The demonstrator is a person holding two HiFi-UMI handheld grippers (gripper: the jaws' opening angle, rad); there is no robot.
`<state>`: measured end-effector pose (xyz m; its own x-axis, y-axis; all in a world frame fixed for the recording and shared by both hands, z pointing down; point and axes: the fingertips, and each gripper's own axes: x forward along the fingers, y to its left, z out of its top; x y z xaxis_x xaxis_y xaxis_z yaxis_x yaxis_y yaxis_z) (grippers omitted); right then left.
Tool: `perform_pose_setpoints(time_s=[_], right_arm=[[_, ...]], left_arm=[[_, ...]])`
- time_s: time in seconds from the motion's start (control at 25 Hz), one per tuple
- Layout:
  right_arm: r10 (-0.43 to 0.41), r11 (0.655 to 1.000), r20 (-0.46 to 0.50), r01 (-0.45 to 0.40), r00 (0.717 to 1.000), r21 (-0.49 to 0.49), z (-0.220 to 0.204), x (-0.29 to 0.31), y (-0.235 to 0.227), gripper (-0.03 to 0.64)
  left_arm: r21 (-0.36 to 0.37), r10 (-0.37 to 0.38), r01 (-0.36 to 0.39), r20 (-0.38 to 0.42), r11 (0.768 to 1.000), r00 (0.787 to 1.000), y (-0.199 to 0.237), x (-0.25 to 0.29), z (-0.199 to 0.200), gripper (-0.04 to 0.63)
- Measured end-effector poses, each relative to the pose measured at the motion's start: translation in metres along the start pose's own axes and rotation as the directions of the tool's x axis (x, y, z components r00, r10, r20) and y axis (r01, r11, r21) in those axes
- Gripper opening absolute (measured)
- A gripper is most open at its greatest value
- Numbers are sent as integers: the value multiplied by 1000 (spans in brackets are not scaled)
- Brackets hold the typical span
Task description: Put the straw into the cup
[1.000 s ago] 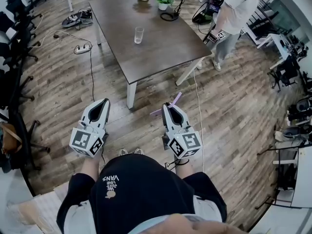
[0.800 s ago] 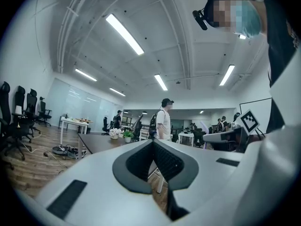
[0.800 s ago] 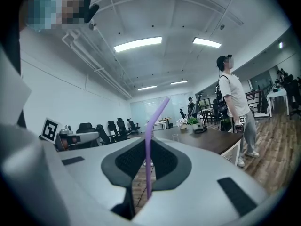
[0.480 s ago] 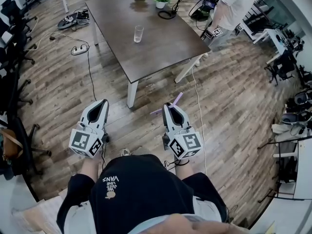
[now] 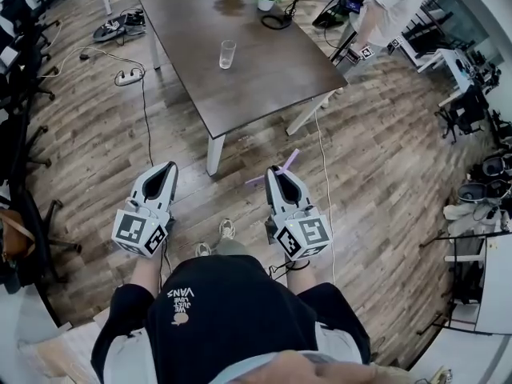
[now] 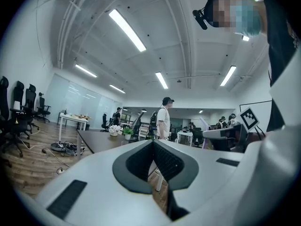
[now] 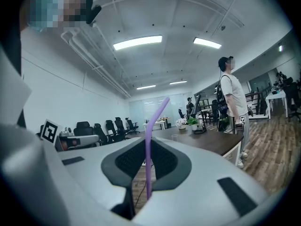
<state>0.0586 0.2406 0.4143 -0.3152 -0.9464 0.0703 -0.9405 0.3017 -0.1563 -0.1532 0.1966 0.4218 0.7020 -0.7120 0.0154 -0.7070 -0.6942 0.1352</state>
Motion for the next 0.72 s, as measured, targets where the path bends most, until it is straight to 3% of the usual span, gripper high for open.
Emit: perform_pose_setpoints(time_s=[0.72], right_arm=[[105,994,-20,-105,994,5,12,74,-79,43]], left_arm=[[-1,82,-82,3,997,997,14,96,-2,11]])
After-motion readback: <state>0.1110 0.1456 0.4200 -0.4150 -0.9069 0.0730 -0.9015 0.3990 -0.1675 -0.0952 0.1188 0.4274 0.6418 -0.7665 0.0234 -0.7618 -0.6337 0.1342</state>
